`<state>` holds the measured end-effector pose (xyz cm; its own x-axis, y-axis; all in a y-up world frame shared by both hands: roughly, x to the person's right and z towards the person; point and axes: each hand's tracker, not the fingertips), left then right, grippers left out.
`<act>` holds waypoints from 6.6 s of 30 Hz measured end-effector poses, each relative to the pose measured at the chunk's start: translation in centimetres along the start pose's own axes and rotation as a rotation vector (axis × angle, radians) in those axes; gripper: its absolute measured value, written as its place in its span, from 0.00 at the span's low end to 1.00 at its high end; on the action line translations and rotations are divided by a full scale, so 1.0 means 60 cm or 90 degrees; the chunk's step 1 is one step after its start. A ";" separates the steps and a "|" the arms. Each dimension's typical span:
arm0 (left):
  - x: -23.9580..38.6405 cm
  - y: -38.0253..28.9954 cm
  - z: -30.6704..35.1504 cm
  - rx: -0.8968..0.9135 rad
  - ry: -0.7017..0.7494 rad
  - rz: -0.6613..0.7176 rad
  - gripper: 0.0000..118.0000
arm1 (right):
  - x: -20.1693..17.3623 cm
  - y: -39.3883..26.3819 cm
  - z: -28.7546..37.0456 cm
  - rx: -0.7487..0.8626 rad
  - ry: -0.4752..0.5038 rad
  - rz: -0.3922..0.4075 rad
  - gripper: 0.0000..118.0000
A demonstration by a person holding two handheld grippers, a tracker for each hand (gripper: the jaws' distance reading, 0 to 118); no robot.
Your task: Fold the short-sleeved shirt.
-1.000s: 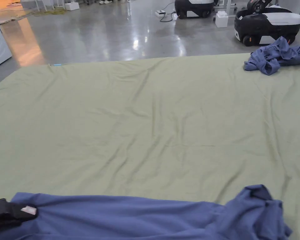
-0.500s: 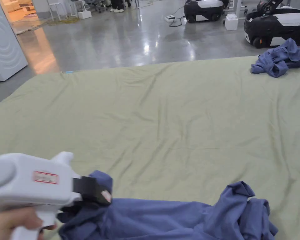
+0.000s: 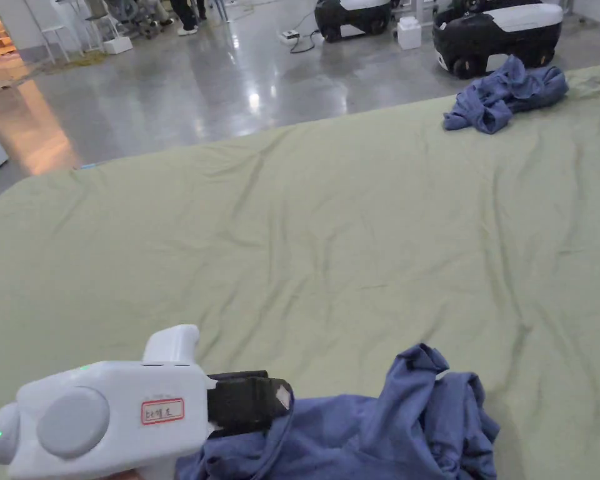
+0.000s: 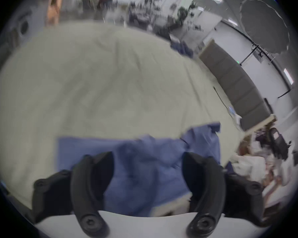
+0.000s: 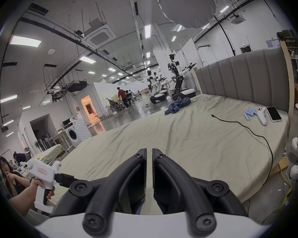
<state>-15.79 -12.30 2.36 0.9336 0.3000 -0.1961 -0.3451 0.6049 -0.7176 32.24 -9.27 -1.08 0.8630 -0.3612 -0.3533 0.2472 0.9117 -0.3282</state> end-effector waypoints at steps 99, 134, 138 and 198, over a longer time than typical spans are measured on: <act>0.098 0.002 0.053 0.083 -0.011 -0.055 0.49 | 0.050 -0.002 0.019 0.004 -0.012 -0.087 0.07; -0.095 -0.166 0.087 0.159 -0.062 0.231 0.07 | -0.242 -0.215 -0.322 -0.582 0.251 0.127 0.07; -0.126 -0.189 0.078 0.144 -0.086 0.255 0.07 | -0.255 -0.225 -0.343 -0.593 0.233 0.142 0.07; -0.742 -0.033 0.181 0.028 -0.077 0.568 0.23 | -0.348 -0.093 -0.328 -0.305 0.300 0.004 0.07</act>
<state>-57.72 -18.84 19.75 0.3010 0.7455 -0.5946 -0.9424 0.1372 -0.3050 4.14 -10.69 -9.09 0.5521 -0.5028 -0.6651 -0.0737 0.7652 -0.6396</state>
